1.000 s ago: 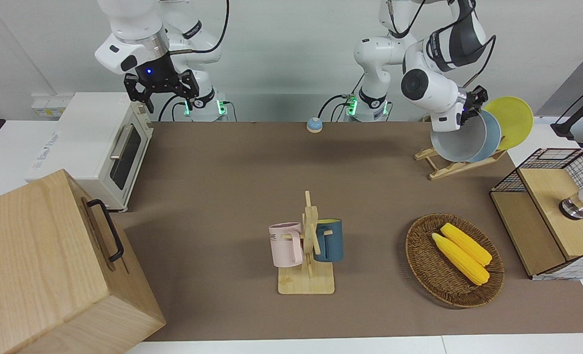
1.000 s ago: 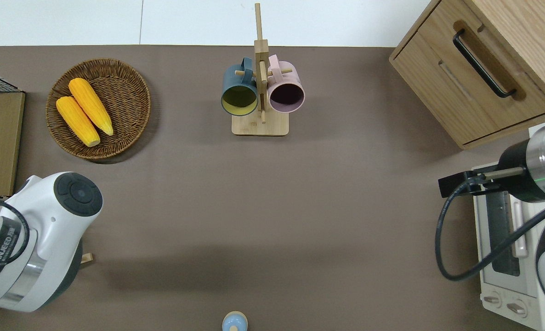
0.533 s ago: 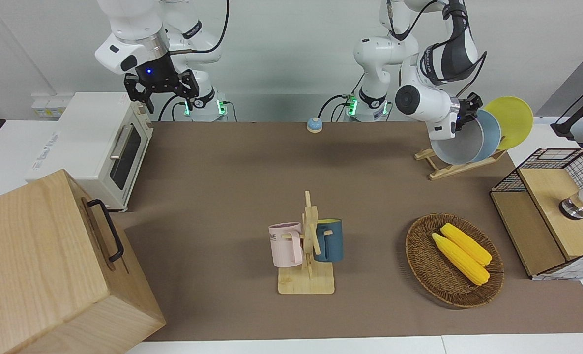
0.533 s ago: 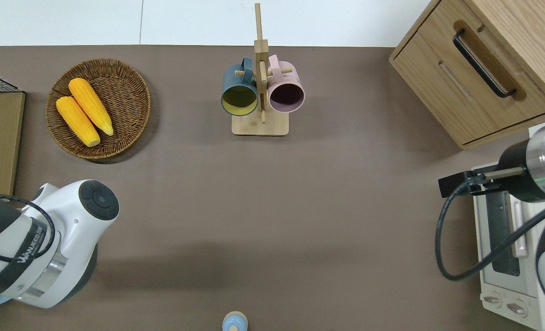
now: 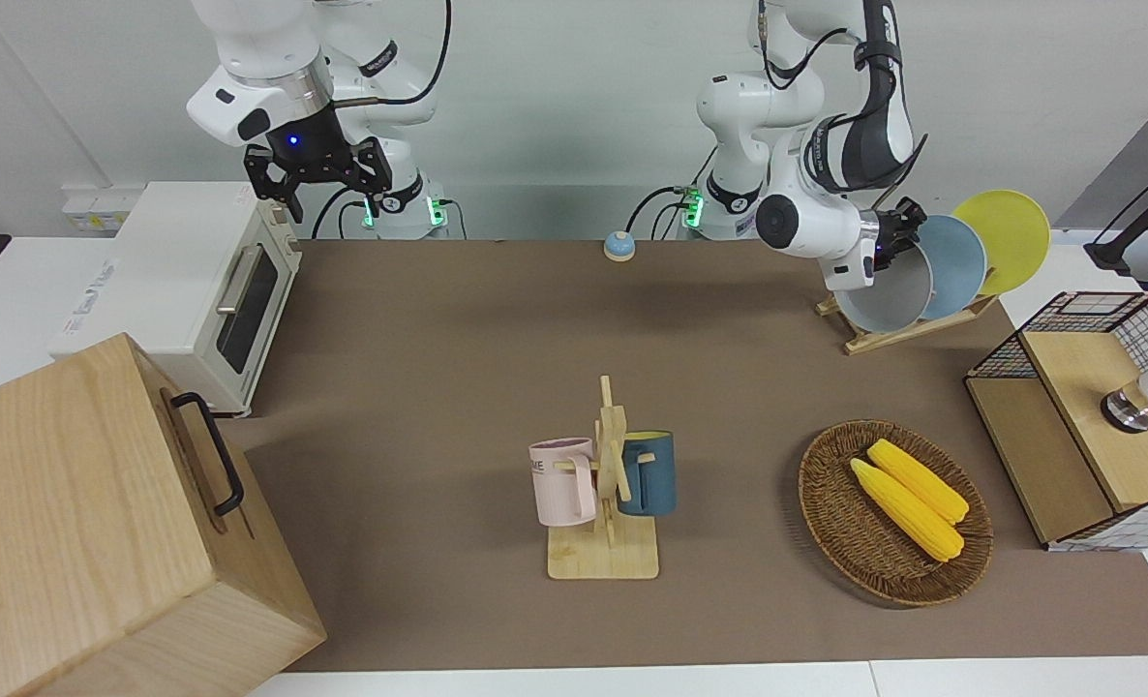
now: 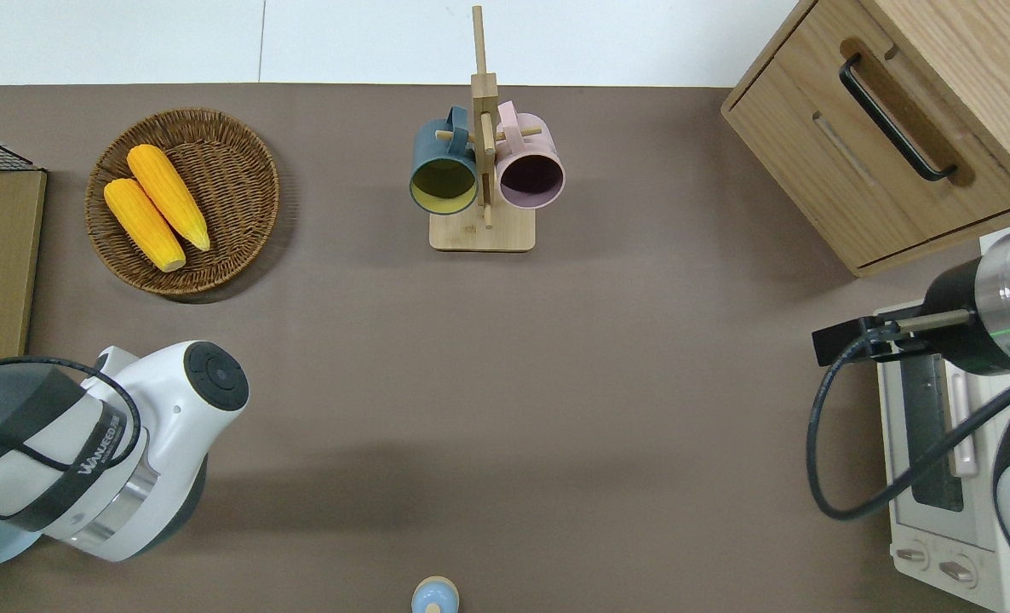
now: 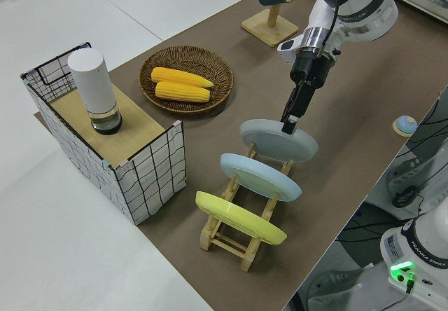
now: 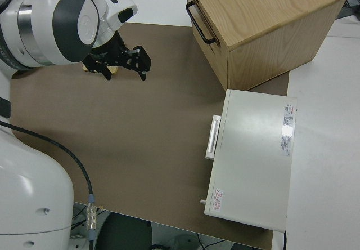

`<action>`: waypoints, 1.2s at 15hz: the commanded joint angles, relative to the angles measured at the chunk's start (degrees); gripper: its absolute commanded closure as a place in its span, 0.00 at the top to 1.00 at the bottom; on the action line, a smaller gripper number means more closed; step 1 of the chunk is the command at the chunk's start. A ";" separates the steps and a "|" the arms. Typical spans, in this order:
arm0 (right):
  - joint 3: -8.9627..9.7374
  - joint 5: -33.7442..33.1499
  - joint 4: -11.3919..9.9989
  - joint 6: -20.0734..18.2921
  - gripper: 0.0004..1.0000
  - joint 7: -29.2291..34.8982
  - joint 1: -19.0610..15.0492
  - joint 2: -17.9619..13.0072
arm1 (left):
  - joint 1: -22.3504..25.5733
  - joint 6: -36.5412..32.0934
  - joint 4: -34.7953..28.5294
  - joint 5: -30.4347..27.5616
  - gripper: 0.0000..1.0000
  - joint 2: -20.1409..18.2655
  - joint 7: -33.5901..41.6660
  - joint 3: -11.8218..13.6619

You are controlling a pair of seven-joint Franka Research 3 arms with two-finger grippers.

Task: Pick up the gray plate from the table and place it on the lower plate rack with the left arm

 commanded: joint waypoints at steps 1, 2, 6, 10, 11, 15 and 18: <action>0.33 0.59 0.35 -0.83 0.99 0.01 -0.56 -0.14 | -1.48 -0.90 -1.29 1.49 0.00 0.55 -2.52 0.19; 0.33 0.59 0.35 -0.83 0.99 0.01 -0.56 -0.14 | -1.48 -0.99 -1.64 1.49 0.00 0.55 -2.78 0.19; 0.33 0.59 0.35 -0.83 0.99 0.01 -0.56 -0.14 | -2.18 -1.68 -1.91 2.27 0.00 1.16 -3.67 0.19; 0.33 0.59 0.35 -0.83 0.99 0.01 -0.56 -0.14 | -2.27 -2.66 -2.00 3.68 0.00 1.25 -3.67 0.19; 0.33 0.59 0.35 -0.83 0.99 0.01 -0.56 -0.14 | -2.27 -2.74 -2.00 4.30 0.00 1.42 -3.67 0.19; 0.33 0.59 0.35 -0.83 0.99 0.01 -0.56 -0.14 | -2.97 -5.02 -1.82 6.85 0.00 2.92 -4.36 0.19; 0.33 0.59 0.35 -0.83 0.99 0.01 -0.56 -0.14 | -3.76 -5.82 -1.82 6.94 0.00 5.11 -7.78 -0.08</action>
